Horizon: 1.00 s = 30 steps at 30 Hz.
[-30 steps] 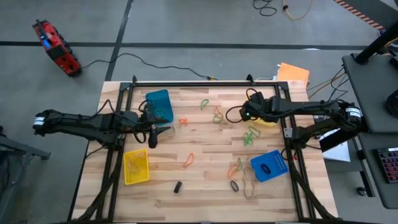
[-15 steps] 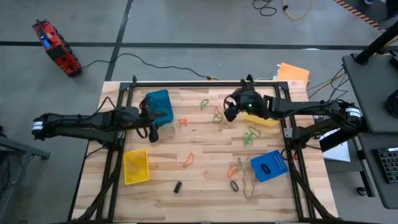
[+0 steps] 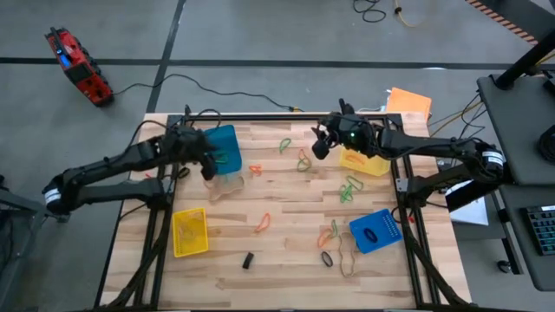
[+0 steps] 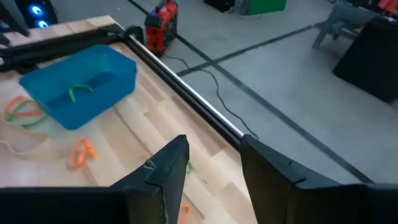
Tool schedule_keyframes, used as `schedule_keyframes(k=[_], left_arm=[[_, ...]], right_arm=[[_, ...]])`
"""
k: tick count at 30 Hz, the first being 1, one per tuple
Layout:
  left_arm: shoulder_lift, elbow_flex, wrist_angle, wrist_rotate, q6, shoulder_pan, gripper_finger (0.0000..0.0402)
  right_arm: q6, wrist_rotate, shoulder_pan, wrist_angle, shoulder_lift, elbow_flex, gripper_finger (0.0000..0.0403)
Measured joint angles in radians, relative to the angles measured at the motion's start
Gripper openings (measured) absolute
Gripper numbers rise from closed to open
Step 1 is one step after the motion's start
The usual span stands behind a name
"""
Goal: Sort rubber bands into baskets
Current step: Put the brown rubber band into the bottom yellow bin
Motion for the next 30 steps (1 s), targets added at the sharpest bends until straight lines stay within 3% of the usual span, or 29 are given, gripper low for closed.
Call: schedule_keyframes(k=[8,14,22,26,30], left_arm=[[0.056,0.0,-0.046,-0.002,-0.031,0.001,0.0106],[0.067,0.001,-0.014,-0.002,-0.028,0.0,0.0102],[0.06,0.095,-0.202,0.0,-0.141,0.004,0.0102],[0.061,0.148,-0.231,0.038,-0.148,0.005,0.0102],[0.064,0.213,-0.231,0.112,-0.183,0.005,0.0101]], right_arm=[[-0.052,0.006,-0.026,-0.026,0.0,-0.004,0.0124],[-0.181,0.007,-0.026,-0.008,0.0,-0.004,0.0107],[-0.328,0.005,-0.053,0.061,0.0,0.011,0.0073],[-0.225,0.011,-0.115,0.171,0.0,0.017,0.0054],[-0.029,-0.025,-0.154,0.138,0.001,0.017,0.0038]])
